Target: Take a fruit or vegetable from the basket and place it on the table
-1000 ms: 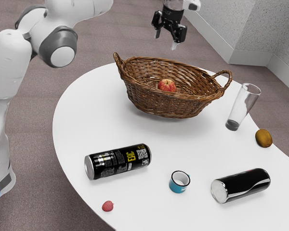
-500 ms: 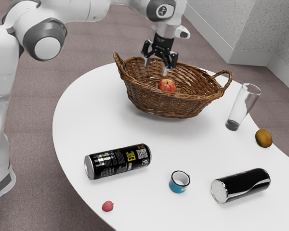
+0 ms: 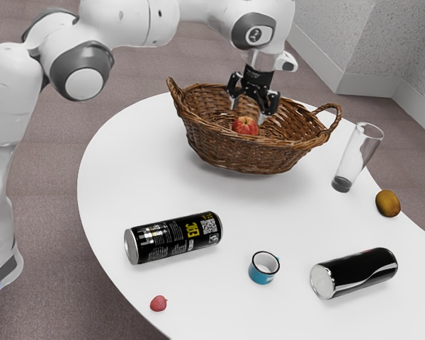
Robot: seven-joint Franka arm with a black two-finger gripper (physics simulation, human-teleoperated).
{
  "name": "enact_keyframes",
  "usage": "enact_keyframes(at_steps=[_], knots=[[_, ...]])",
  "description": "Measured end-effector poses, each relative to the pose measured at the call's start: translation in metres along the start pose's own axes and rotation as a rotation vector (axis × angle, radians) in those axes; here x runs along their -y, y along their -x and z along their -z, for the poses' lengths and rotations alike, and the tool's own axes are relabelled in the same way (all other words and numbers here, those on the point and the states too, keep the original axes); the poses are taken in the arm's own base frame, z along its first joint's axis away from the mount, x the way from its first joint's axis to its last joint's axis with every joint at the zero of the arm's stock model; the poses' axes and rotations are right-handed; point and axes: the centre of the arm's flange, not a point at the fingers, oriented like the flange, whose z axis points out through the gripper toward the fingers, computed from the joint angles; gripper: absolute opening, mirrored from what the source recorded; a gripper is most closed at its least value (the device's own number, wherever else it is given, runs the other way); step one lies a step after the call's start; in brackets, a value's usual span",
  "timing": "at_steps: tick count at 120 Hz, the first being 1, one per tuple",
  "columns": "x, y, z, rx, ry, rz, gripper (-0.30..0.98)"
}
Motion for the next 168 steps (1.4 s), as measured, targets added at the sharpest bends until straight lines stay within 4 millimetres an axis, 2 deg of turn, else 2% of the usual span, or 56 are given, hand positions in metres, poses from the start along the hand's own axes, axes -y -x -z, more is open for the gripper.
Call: enact_keyframes(at_steps=[31, 124, 142, 156, 161, 168], knots=[[-0.004, -0.007, -0.027, 0.019, -0.017, 0.003, 0.69], [-0.011, -0.012, -0.063, 0.037, -0.015, 0.004, 0.68], [-0.012, -0.013, -0.063, 0.028, -0.012, -0.008, 0.44], [-0.011, -0.013, -0.060, 0.018, -0.013, -0.020, 0.35], [-0.010, -0.012, -0.052, 0.010, -0.008, -0.024, 0.33], [-0.007, -0.008, -0.031, -0.010, 0.008, -0.029, 0.31]])
